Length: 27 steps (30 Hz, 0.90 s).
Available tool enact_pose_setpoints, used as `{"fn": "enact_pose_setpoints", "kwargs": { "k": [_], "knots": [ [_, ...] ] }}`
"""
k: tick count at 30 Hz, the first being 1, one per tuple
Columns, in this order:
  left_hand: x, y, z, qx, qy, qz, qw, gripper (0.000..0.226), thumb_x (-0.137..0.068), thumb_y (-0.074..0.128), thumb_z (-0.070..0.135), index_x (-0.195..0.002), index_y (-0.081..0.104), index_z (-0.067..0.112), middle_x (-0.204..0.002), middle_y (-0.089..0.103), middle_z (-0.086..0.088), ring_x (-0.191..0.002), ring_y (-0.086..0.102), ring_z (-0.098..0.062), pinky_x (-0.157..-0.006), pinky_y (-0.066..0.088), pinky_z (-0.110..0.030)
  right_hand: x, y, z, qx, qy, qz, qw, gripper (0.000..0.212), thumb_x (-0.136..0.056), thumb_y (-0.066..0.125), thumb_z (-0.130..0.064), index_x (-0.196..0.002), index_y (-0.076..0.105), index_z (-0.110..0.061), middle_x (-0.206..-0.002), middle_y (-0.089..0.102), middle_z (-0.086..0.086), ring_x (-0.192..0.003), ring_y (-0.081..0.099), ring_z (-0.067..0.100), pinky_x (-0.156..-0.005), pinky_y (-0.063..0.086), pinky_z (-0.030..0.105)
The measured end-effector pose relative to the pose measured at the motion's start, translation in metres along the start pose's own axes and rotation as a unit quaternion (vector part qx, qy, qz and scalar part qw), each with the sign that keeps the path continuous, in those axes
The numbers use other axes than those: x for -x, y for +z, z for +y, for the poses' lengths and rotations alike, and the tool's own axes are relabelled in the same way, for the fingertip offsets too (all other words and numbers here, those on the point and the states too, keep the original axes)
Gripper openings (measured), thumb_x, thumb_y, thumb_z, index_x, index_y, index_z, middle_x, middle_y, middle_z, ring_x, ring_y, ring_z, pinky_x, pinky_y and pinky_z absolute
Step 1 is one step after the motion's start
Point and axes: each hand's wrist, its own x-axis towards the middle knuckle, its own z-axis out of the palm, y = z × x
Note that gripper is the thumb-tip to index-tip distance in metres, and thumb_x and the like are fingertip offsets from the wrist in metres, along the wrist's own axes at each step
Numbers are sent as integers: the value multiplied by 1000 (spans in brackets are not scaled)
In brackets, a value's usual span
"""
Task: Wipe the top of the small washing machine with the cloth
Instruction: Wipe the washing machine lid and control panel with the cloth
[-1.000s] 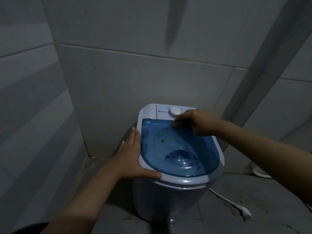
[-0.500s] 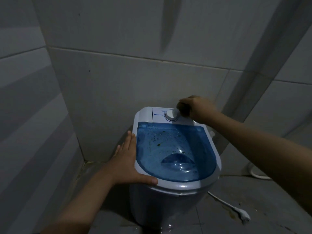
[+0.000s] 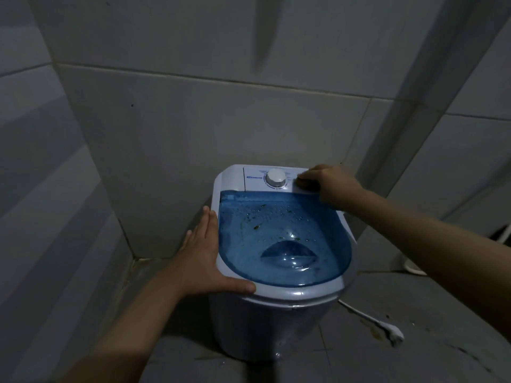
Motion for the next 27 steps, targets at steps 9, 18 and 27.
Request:
{"fn": "enact_pose_setpoints", "kwargs": {
  "k": [9, 18, 27],
  "knots": [
    [0, -1, 2, 1, 1, 12, 1000, 158, -32, 55, 92, -143, -30, 19, -153, -35, -3, -140, -28, -13, -110, -12, -39, 63, 3, -20, 35, -11, -22, 999, 51, -86, 54, -9, -133, 45, -25, -138, 48, 9, -107, 58, 30, -79, 56, 40],
    [-1, -4, 0, 7, 0, 16, 1000, 160, -29, 54, 93, -143, -30, 18, -153, -34, -3, -137, -29, -10, -111, -12, -39, 110, 5, -37, 54, -1, -24, 998, 54, -86, 54, -17, -137, 39, -26, -140, 43, 8, -104, 59, 32, -80, 53, 41],
    [4, 0, 3, 5, 6, 18, 1000, 161, -27, 51, 95, -144, -28, 17, -154, -31, -4, -139, -26, -11, -114, -10, -43, 142, 1, -53, 61, 10, -46, 997, 60, -82, 56, -15, -137, 35, -29, -138, 43, 3, -105, 59, 31, -77, 51, 36]
  ]
}}
